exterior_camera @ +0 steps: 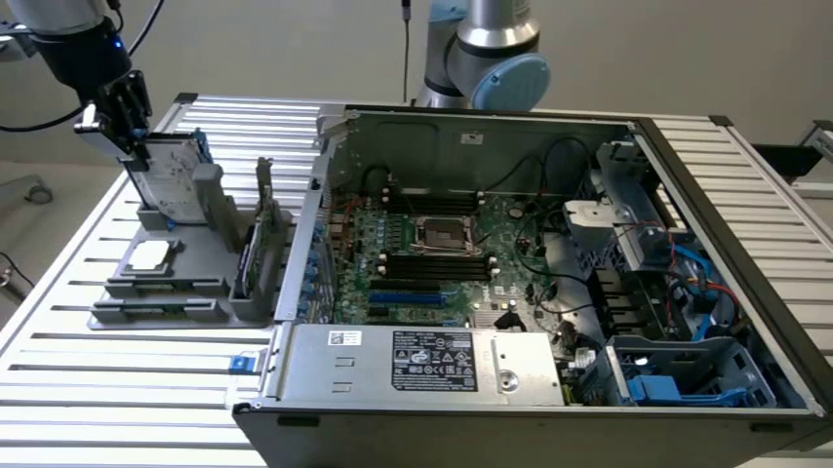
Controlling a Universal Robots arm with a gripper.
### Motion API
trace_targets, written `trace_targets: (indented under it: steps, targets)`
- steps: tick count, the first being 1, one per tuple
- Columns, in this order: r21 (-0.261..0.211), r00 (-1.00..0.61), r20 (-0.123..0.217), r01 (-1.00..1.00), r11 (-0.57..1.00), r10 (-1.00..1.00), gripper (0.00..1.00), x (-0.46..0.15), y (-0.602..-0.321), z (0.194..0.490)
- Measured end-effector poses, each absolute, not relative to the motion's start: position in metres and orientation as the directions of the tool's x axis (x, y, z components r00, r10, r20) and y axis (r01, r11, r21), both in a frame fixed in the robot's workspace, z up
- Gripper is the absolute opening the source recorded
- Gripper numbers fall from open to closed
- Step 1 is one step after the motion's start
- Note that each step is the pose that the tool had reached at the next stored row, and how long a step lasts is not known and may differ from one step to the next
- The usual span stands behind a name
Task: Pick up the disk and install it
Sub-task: 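Pick up the disk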
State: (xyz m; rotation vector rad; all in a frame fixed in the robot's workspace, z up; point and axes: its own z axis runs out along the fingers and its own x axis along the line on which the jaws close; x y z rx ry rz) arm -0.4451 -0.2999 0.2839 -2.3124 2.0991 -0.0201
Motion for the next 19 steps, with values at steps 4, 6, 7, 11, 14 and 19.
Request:
trace_targets:
  steps: [4, 6, 7, 11, 14, 19]
  targets:
    - [-0.022, 0.095, -0.003, -0.995, -0.095, -0.995, 0.42, -0.4450, -0.2999, 0.2834]
    - [-0.022, 0.094, -0.003, -0.995, -0.094, -0.996, 0.40, -0.4450, -0.3000, 0.2832]
    - [-0.022, 0.093, -0.003, -0.995, -0.093, -0.996, 0.34, -0.4451, -0.2999, 0.2831]
    - [-0.022, 0.089, -0.003, -0.996, -0.089, -0.996, 0.33, -0.4451, -0.2999, 0.2826]
    - [-0.022, 0.085, -0.003, -0.996, -0.085, -0.996, 0.33, -0.4452, -0.2999, 0.2823]
    - [-0.022, 0.070, -0.003, -0.997, -0.070, -0.998, 0.33, -0.4453, -0.2999, 0.2815]
